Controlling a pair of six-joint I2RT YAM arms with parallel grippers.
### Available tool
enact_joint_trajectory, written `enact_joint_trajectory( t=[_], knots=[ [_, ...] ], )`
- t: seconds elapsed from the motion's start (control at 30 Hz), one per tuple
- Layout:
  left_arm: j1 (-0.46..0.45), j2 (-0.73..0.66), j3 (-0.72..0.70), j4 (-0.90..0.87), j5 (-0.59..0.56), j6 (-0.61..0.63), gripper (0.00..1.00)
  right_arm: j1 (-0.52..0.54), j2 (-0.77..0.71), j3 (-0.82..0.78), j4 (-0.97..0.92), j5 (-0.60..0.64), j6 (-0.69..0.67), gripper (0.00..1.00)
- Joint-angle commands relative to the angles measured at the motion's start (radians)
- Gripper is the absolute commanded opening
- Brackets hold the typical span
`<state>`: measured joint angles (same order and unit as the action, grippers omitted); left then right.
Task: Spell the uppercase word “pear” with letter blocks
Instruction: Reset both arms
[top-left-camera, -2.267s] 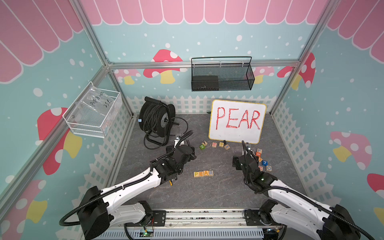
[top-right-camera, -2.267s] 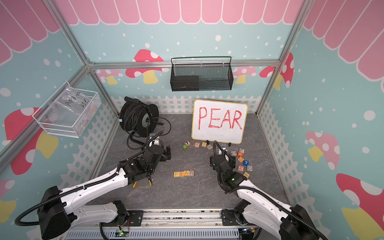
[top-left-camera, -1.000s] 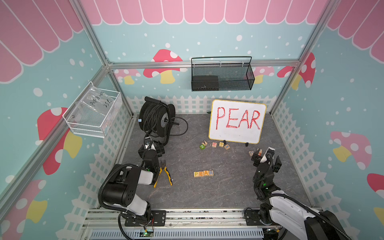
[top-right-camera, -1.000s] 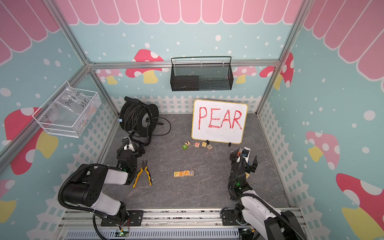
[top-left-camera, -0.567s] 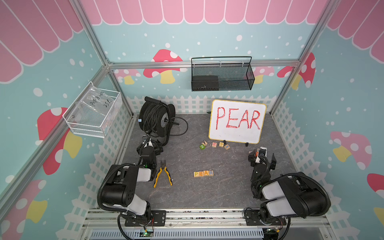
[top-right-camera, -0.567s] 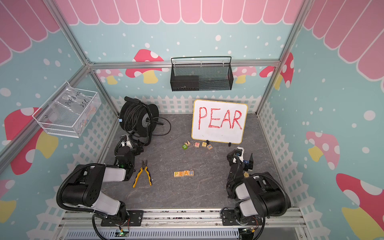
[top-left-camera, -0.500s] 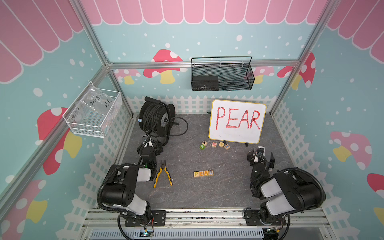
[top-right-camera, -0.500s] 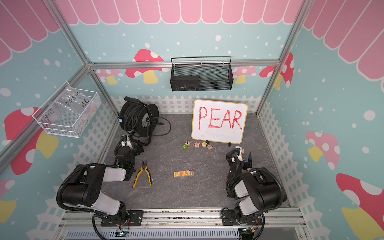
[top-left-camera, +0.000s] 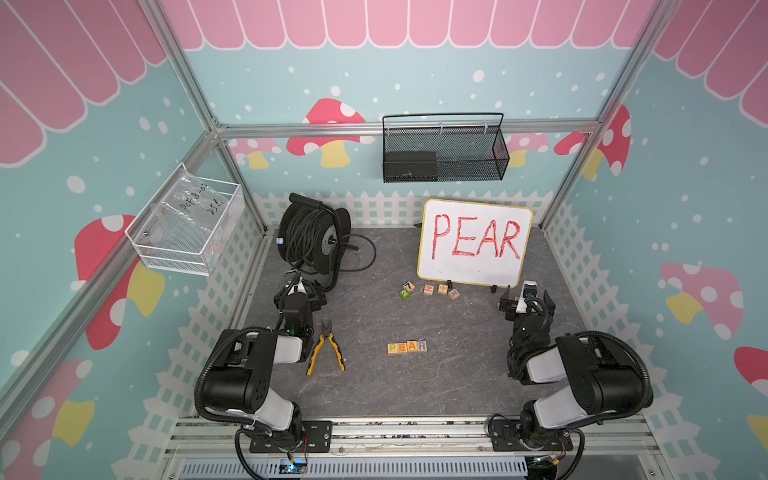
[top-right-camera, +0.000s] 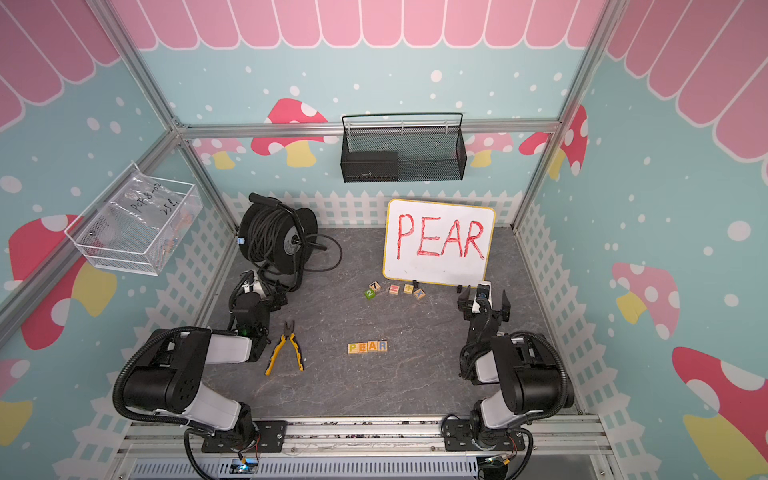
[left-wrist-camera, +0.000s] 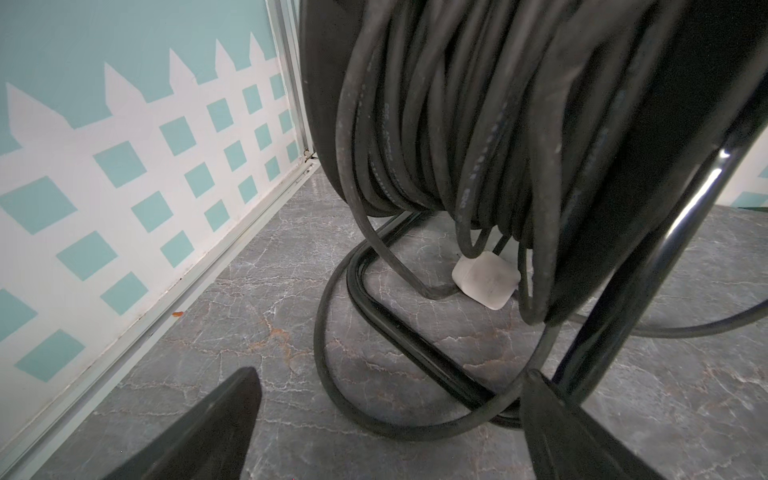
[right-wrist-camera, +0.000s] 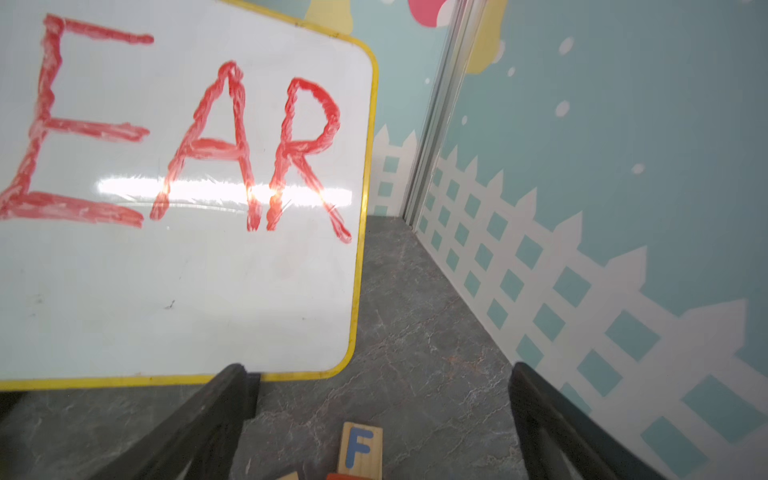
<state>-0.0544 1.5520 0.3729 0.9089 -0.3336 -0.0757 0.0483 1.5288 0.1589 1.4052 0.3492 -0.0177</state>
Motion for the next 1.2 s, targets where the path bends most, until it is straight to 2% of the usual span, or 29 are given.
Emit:
enact_joint_trajectory(
  t=[0.0,0.03,0.07,0.13,0.2,1.17],
  knots=[
    [0.005,-0.012,0.008,0.001,0.008,0.0,1.0,-0.022,-0.004,0.036,-0.079,-0.102,0.052,0.99],
    [0.004,-0.012,0.009,-0.001,0.008,-0.001,1.0,-0.029,-0.005,0.04,-0.099,-0.112,0.058,0.99],
    [0.004,-0.011,0.011,-0.002,0.008,0.0,1.0,-0.031,0.017,0.033,-0.036,-0.117,0.046,0.99],
    [0.004,-0.01,0.012,-0.005,0.008,-0.001,1.0,-0.031,-0.004,0.042,-0.096,-0.116,0.059,0.99],
    [0.004,-0.01,0.012,-0.004,0.008,-0.001,1.0,-0.031,0.01,0.032,-0.047,-0.118,0.048,0.99],
    [-0.013,-0.011,0.012,0.001,-0.01,0.013,1.0,-0.031,0.002,0.025,-0.045,-0.117,0.05,0.99]
  ],
)
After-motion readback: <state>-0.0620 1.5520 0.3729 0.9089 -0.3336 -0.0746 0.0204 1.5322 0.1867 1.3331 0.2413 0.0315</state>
